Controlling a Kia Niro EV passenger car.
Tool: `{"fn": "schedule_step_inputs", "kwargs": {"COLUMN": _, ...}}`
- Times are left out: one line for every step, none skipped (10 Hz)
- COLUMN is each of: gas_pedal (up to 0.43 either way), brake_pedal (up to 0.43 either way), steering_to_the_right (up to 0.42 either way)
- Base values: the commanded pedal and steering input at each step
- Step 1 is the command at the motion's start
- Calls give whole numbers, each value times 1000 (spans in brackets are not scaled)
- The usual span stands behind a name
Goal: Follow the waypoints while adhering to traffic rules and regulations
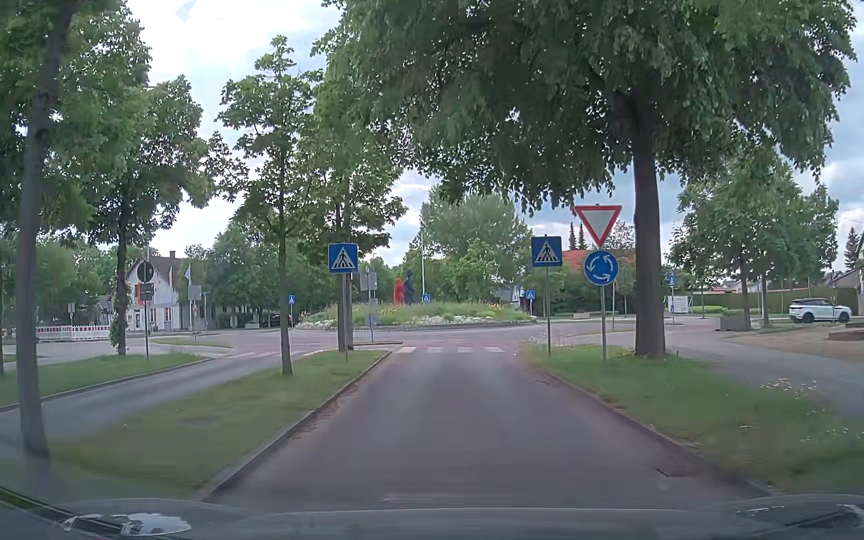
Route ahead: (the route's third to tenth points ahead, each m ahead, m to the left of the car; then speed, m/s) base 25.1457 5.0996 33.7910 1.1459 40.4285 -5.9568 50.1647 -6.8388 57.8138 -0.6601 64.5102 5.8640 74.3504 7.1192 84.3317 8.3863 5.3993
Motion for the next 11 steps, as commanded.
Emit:
{"fn": "schedule_step_inputs", "kwargs": {"gas_pedal": 0, "brake_pedal": 18, "steering_to_the_right": -23}}
{"fn": "schedule_step_inputs", "kwargs": {"gas_pedal": 0, "brake_pedal": 18, "steering_to_the_right": -23}}
{"fn": "schedule_step_inputs", "kwargs": {"gas_pedal": 0, "brake_pedal": 18, "steering_to_the_right": -25}}
{"fn": "schedule_step_inputs", "kwargs": {"gas_pedal": 0, "brake_pedal": 30, "steering_to_the_right": -28}}
{"fn": "schedule_step_inputs", "kwargs": {"gas_pedal": 0, "brake_pedal": 30, "steering_to_the_right": -28}}
{"fn": "schedule_step_inputs", "kwargs": {"gas_pedal": 0, "brake_pedal": 37, "steering_to_the_right": -28}}
{"fn": "schedule_step_inputs", "kwargs": {"gas_pedal": 0, "brake_pedal": 55, "steering_to_the_right": -28}}
{"fn": "schedule_step_inputs", "kwargs": {"gas_pedal": 0, "brake_pedal": 73, "steering_to_the_right": -28}}
{"fn": "schedule_step_inputs", "kwargs": {"gas_pedal": 0, "brake_pedal": 98, "steering_to_the_right": -27}}
{"fn": "schedule_step_inputs", "kwargs": {"gas_pedal": 0, "brake_pedal": 110, "steering_to_the_right": -23}}
{"fn": "schedule_step_inputs", "kwargs": {"gas_pedal": 0, "brake_pedal": 116, "steering_to_the_right": -19}}
